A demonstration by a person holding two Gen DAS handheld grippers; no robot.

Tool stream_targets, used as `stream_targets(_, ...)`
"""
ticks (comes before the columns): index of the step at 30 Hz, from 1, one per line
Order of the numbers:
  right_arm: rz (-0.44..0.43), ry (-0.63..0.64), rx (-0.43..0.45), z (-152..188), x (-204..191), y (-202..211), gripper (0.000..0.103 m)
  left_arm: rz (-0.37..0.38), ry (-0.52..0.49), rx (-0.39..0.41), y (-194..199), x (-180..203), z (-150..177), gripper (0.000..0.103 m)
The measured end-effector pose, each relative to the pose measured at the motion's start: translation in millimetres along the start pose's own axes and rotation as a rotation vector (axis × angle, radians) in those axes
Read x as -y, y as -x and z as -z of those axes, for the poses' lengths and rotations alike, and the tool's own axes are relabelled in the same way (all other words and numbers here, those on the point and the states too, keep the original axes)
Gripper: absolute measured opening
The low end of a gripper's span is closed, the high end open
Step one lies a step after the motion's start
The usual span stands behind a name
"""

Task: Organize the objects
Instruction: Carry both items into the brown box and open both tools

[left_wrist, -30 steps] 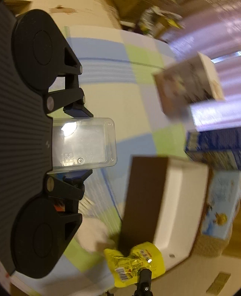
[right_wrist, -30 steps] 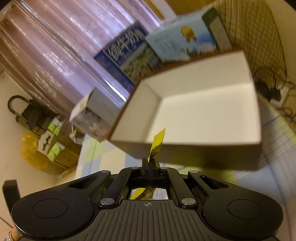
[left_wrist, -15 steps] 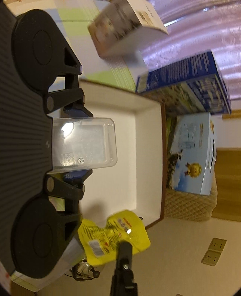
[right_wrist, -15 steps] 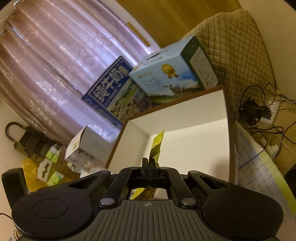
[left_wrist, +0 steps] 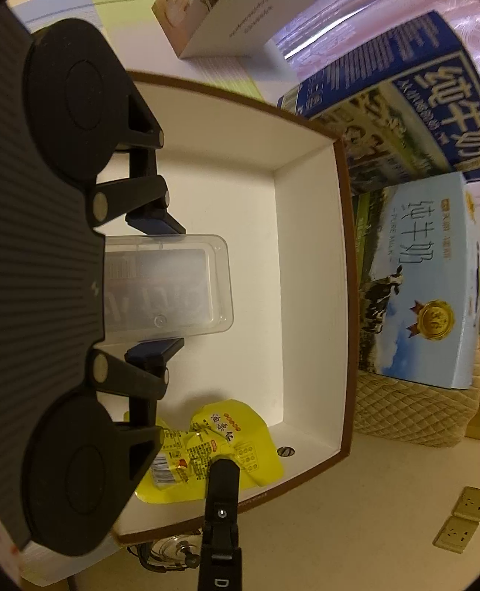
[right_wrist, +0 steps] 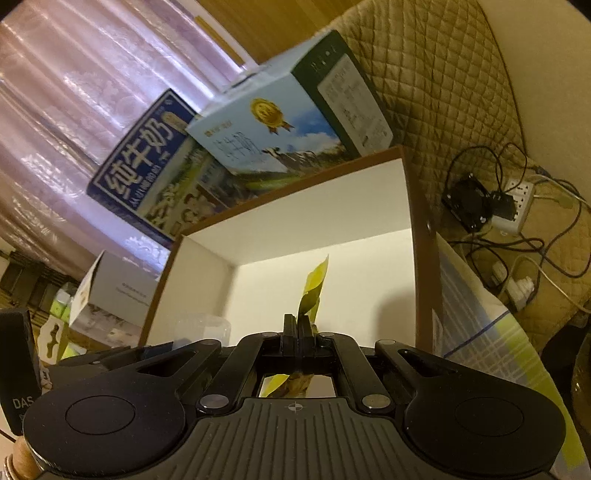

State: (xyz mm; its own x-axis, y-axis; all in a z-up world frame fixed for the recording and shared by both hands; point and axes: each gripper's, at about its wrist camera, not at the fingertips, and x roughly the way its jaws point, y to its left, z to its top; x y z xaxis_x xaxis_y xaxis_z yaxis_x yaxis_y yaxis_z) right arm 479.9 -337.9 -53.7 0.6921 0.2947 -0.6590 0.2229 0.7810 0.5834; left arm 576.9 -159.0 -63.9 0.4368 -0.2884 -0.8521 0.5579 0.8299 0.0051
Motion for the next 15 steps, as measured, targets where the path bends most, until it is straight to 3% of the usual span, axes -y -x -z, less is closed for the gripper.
stream_targets(2,0.005,0.002,-0.004,-2.9,2.5,-4.7,0.0,0.001,0.002,-0.002,-5.6,2.0,-2.5,0.054)
stream_targets(5,0.013,0.004,-0.013,-7.5,4.3,-9.8,0.0,-0.004,-0.002,0.014,-7.8,4.4,-5.3,0.071)
stream_targets(12,0.048,0.026,-0.04,-11.6,0.5,-19.8,0.0,-0.046,0.023,0.005,-3.2,-6.8,-6.0,0.074)
stream_targets(15,0.024,0.032,-0.048,-13.4,-2.9,-23.9,0.0,-0.067,0.047,0.004,3.6,-16.5,-1.8,0.076)
